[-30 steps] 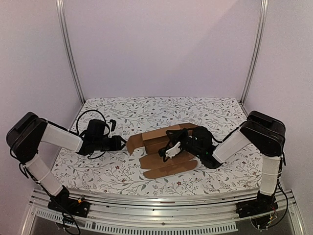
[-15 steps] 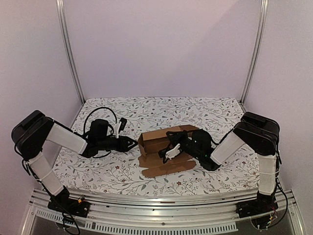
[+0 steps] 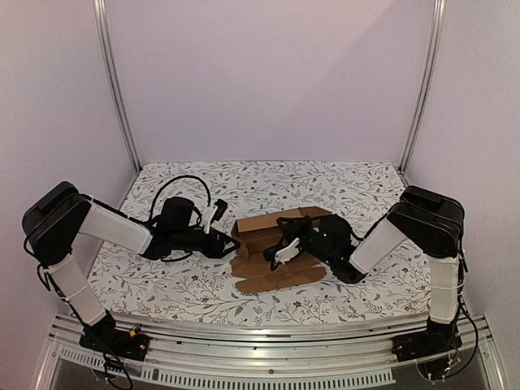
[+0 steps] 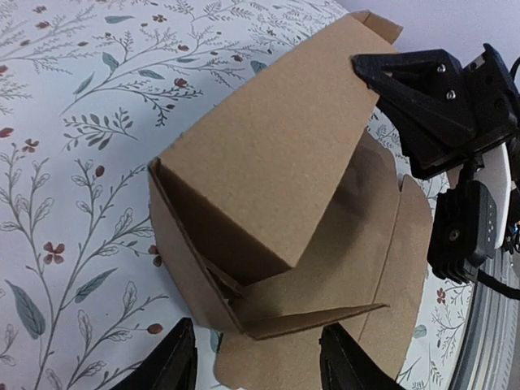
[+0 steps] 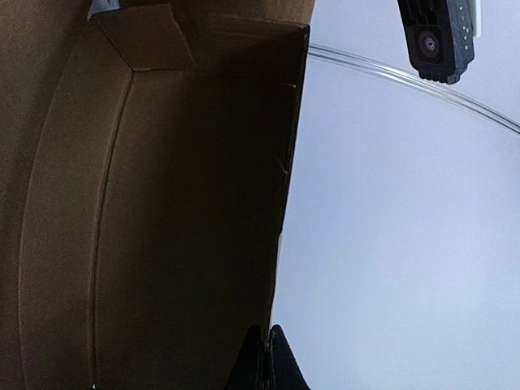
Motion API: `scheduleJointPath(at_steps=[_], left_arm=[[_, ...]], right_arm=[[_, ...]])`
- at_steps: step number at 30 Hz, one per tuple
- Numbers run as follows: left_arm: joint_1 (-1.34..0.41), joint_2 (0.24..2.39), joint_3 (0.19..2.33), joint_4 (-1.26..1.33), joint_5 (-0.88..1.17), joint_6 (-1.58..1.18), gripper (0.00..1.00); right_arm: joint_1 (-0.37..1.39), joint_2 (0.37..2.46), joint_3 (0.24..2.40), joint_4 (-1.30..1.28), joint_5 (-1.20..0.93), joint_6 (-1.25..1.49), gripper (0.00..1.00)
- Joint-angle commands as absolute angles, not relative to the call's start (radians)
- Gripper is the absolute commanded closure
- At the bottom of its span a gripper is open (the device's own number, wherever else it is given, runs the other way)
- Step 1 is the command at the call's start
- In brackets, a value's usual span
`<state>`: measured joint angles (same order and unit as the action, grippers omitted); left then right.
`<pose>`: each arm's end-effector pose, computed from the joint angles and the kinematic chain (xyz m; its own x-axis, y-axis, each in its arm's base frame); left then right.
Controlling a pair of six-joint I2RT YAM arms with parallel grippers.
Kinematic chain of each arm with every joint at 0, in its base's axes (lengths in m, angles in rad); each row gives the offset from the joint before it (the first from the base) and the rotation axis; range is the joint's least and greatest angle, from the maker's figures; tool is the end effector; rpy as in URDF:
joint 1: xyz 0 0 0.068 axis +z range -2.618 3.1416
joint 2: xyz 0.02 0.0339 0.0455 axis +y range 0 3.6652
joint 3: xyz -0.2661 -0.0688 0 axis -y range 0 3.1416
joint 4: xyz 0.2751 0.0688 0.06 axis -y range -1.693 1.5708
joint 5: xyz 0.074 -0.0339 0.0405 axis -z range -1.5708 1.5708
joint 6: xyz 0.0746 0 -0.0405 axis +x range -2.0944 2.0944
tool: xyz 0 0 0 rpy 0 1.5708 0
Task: Fold the paper box
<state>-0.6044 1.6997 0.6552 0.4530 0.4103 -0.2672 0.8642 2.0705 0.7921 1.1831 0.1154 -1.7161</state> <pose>0.2814 -0.2305 0.0903 -0.6521 0.1561 -0.7419 0.6443 0.6300 -0.4337 0.2868 0.3228 0.0868 0.6829 -0.7139 0.1550 0.0375 -0.1776 -0.9834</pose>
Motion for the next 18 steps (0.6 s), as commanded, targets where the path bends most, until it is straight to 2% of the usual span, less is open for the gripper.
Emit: scheduleJointPath(at_steps=[1, 11, 18], left_arm=[[-0.670, 1.709, 0.692, 0.344, 0.372, -0.179, 0.48], [-0.678, 1.720, 0.734, 0.344, 0.243, -0.167, 0.62], [-0.685, 1.752, 0.771, 0.366, 0.162, -0.170, 0.60]], right_arm=[[0.873, 2.080, 0.783, 1.232, 0.126, -1.735, 1.00], [0.875, 2.085, 0.784, 1.232, 0.131, -1.736, 1.00], [0.888, 2.085, 0.795, 1.223, 0.145, -1.720, 1.00]])
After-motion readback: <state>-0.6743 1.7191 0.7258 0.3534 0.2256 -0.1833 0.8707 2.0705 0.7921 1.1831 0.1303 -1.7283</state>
